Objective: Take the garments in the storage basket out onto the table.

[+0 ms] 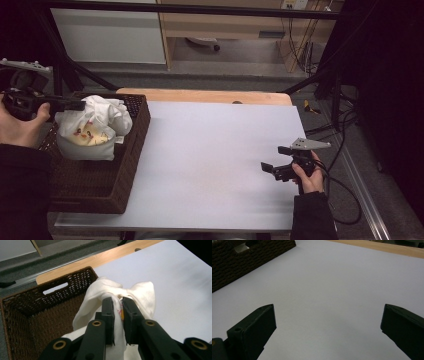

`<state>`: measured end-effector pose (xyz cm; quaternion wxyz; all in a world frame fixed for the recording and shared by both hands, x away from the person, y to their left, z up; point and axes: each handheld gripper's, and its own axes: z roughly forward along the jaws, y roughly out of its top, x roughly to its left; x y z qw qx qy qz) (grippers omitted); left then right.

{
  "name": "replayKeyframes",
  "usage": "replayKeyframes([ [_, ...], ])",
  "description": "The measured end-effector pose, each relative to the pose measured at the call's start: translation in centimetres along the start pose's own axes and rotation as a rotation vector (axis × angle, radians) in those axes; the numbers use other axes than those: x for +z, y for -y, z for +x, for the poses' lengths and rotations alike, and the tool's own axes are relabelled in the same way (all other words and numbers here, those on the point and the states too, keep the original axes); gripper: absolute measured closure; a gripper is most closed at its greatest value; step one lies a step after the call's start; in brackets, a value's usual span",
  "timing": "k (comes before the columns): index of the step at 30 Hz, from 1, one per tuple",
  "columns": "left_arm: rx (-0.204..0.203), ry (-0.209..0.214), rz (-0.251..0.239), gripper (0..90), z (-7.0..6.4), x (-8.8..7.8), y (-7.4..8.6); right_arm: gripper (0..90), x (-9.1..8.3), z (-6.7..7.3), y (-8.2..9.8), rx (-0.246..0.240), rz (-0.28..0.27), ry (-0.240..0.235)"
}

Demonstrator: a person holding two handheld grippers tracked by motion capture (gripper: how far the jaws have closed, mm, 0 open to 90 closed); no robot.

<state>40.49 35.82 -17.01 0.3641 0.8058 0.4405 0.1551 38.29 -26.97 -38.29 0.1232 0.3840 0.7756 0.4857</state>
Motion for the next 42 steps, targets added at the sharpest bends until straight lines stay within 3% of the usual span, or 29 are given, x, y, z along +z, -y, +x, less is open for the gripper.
replayKeyframes([
  [32, 0.079, 0.070, -0.024, 79.9, -3.7, 0.2, -4.1, 0.6, -0.1, 0.0, 0.0, -0.003, -0.003, -0.006],
  [42, 0.117, 0.092, -0.035, 79.9, -5.6, 0.2, -5.7, 0.6, 0.0, 0.0, 0.0, -0.002, 0.002, -0.010],
])
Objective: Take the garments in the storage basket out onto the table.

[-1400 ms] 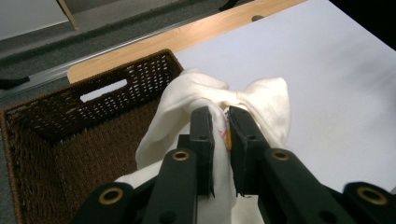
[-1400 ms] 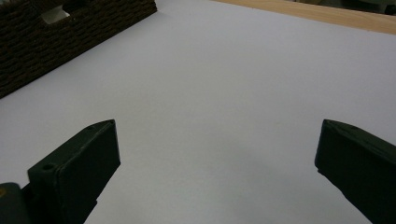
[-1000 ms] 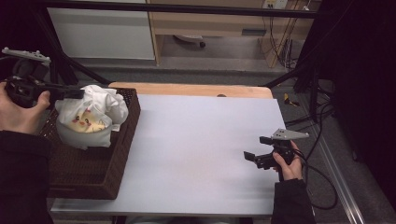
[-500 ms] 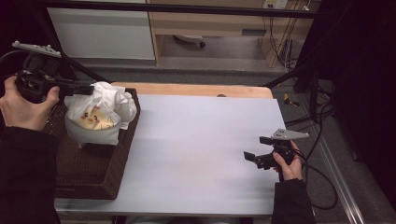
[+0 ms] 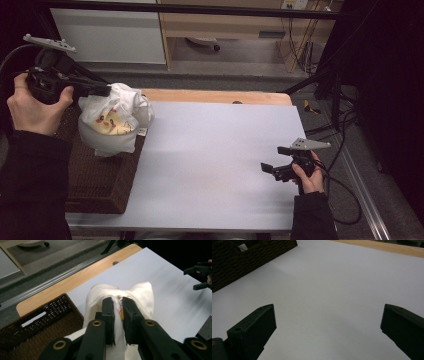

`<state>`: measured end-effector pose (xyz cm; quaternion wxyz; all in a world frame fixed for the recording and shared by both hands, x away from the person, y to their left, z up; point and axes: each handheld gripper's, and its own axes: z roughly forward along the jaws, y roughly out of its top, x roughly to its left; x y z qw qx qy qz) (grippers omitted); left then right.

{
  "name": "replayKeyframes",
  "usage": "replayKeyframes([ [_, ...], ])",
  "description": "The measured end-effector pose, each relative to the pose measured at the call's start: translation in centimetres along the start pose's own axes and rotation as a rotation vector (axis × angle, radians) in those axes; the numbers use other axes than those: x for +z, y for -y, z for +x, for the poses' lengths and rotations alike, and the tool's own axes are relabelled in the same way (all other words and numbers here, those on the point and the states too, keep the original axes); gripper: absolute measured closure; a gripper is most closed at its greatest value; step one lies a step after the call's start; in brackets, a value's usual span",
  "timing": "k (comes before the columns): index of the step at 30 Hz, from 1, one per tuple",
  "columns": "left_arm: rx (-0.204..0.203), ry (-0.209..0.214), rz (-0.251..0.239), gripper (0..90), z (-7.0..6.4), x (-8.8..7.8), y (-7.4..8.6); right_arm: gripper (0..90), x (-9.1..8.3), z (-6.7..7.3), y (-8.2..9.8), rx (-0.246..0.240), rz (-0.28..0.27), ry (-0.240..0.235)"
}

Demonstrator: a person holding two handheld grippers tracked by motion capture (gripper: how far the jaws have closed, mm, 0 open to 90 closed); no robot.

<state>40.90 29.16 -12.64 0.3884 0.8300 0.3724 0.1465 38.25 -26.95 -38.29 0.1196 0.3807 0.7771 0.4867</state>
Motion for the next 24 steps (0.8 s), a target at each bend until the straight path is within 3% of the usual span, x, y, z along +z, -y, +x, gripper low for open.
replayKeyframes([
  [24, 0.091, 0.081, 0.007, 80.2, -4.5, 3.1, -3.8, 0.6, -0.2, 0.0, 0.0, 0.001, -0.009, 0.002],
])
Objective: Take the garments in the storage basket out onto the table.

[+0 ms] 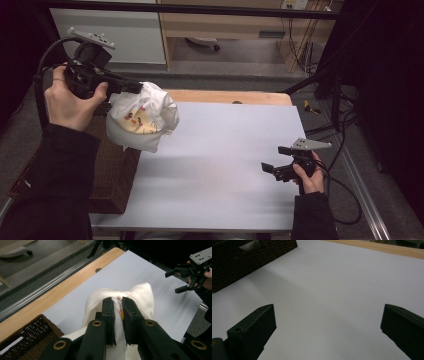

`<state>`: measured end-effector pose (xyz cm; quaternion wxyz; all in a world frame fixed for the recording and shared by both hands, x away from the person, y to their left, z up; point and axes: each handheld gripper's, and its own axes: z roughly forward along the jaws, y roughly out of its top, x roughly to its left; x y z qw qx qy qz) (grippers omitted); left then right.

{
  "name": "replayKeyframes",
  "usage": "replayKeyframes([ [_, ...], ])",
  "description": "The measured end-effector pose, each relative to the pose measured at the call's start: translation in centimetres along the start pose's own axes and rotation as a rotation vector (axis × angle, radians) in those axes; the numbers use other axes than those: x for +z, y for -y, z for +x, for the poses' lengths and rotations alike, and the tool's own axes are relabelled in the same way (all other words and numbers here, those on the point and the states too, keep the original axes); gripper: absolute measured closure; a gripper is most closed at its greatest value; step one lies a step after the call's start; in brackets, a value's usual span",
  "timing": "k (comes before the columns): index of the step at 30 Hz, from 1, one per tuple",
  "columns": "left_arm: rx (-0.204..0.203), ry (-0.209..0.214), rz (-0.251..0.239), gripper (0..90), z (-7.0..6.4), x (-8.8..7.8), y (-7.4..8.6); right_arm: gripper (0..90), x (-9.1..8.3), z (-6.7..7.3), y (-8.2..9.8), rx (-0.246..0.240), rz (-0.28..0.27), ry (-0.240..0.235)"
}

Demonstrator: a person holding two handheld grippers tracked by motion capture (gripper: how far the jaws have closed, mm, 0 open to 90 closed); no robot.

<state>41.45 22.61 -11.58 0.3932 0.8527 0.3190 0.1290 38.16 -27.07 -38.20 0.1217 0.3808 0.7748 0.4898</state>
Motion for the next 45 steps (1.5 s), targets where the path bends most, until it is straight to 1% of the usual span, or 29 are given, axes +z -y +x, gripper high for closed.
replayKeyframes([
  [8, 0.027, 0.024, 0.008, 80.2, -1.2, 1.4, -1.1, 0.6, -0.1, 0.0, 0.0, -0.002, -0.001, -0.002],
  [18, 0.049, 0.058, 0.020, 80.3, -2.5, 3.3, -2.2, 0.6, -0.1, 0.0, 0.0, -0.002, -0.003, -0.002],
  [23, 0.067, 0.066, 0.031, 80.3, -3.3, 4.2, -2.7, 0.6, -0.2, 0.0, 0.0, 0.000, -0.006, -0.004],
  [35, 0.094, 0.093, 0.054, 80.5, -4.4, 6.2, -3.9, 0.6, -0.3, -0.1, 0.0, 0.001, -0.014, -0.003],
  [43, 0.116, 0.117, 0.065, 80.6, -5.4, 7.9, -4.8, 0.6, -0.4, -0.1, -0.1, 0.001, -0.019, -0.008],
  [45, 0.121, 0.129, 0.064, 80.6, -5.6, 8.3, -5.0, 0.6, -0.4, -0.1, -0.1, 0.000, -0.018, -0.008],
])
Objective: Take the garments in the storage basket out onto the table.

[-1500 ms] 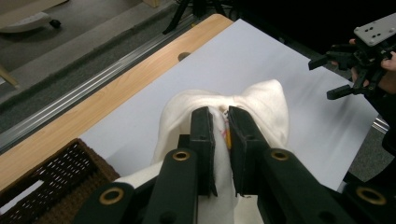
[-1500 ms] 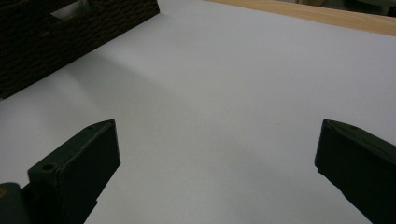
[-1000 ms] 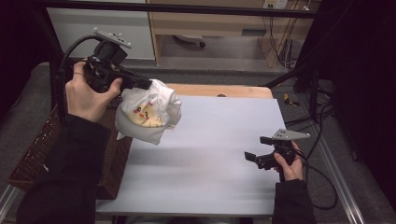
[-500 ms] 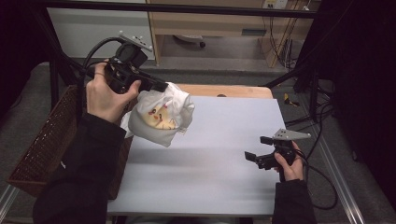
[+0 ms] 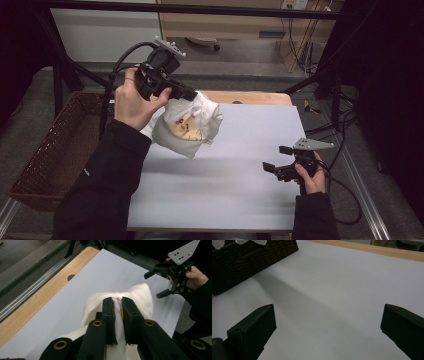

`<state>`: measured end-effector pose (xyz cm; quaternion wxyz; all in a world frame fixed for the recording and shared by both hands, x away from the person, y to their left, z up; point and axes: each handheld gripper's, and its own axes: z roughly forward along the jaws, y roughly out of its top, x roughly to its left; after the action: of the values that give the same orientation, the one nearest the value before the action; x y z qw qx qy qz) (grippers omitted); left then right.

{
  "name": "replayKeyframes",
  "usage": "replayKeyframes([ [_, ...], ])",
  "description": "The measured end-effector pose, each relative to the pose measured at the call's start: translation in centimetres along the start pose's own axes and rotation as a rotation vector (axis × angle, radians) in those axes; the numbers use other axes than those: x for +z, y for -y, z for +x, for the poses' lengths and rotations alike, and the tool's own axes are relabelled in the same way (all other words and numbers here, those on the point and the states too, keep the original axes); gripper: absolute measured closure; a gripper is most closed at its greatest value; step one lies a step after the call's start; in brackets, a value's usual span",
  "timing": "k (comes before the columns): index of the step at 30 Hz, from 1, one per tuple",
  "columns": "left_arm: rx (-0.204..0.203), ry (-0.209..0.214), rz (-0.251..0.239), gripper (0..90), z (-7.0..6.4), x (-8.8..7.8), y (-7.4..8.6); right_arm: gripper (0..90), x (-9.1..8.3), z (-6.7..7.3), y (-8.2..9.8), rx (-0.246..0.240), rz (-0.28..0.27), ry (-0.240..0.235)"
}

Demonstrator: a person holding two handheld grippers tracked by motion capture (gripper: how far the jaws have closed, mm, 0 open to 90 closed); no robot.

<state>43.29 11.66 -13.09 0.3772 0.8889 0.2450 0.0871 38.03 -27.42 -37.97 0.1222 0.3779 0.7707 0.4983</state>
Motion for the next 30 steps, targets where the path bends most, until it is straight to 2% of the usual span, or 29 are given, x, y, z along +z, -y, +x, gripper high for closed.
replayKeyframes([
  [4, 0.013, 0.016, 0.000, 80.7, -0.5, 0.9, -0.6, 0.6, 0.0, 0.0, 0.0, 0.000, 0.001, 0.000],
  [6, 0.021, 0.010, 0.010, 80.6, -0.7, 1.5, -0.7, 0.6, -0.1, 0.0, 0.0, 0.002, -0.002, -0.002],
  [11, 0.006, 0.026, 0.032, 80.6, -0.2, 3.2, 0.1, 0.6, -0.2, 0.0, 0.0, 0.005, -0.011, -0.001],
  [21, -0.033, 0.050, 0.062, 80.3, 0.7, 6.7, 3.4, 0.6, -0.1, 0.0, 0.1, 0.004, -0.002, 0.003],
  [30, -0.074, 0.045, 0.086, 79.3, 1.3, 10.1, 6.7, 0.6, 0.0, 0.0, 0.1, 0.004, -0.001, 0.006],
])
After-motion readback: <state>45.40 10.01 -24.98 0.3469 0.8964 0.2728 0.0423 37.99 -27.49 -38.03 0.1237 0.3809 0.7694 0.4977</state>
